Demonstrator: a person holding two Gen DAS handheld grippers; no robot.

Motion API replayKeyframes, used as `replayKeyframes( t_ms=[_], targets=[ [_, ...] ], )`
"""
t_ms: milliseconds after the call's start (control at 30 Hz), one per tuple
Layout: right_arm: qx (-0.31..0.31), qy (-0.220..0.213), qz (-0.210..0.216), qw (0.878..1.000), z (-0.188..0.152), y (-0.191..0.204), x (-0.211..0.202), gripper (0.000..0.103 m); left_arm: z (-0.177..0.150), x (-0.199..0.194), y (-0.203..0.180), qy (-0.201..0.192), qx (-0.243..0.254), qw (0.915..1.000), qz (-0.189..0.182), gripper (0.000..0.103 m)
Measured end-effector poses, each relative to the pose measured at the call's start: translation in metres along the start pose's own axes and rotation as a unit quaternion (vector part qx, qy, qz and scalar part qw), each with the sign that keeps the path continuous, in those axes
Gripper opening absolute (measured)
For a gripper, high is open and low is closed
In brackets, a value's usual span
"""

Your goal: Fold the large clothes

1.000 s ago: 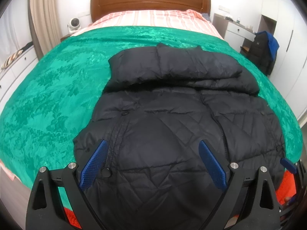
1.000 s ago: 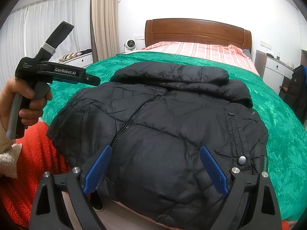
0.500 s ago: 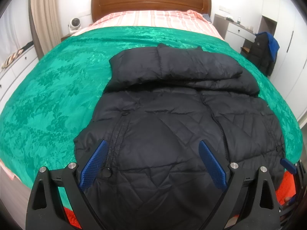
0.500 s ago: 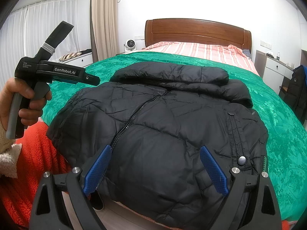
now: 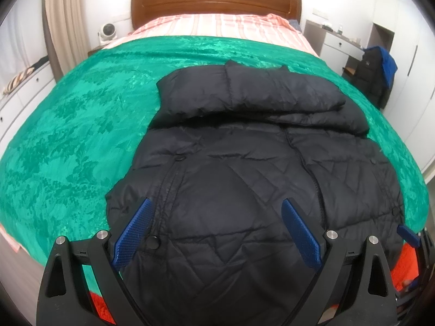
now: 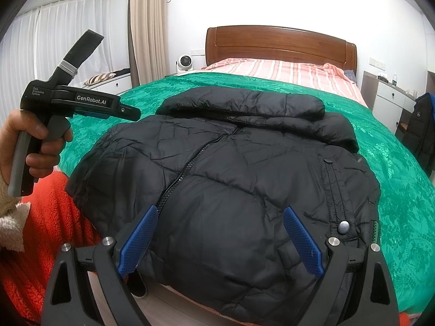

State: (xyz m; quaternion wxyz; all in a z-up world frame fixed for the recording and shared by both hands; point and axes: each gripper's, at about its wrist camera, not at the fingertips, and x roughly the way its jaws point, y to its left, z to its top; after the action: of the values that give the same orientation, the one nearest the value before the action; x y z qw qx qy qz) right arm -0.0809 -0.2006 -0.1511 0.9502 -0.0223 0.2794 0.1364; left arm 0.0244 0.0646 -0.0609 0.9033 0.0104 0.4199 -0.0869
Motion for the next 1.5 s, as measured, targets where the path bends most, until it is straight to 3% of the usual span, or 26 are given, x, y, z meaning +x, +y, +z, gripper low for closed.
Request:
replayKeyframes(
  t_ms=[1500],
  targets=[
    [-0.010,0.009,0.001,1.000,-0.001,0.006,0.007,0.093,-0.010,0.004,0.010,0.015,-0.010,0.9998,0.007,0.096]
  ],
)
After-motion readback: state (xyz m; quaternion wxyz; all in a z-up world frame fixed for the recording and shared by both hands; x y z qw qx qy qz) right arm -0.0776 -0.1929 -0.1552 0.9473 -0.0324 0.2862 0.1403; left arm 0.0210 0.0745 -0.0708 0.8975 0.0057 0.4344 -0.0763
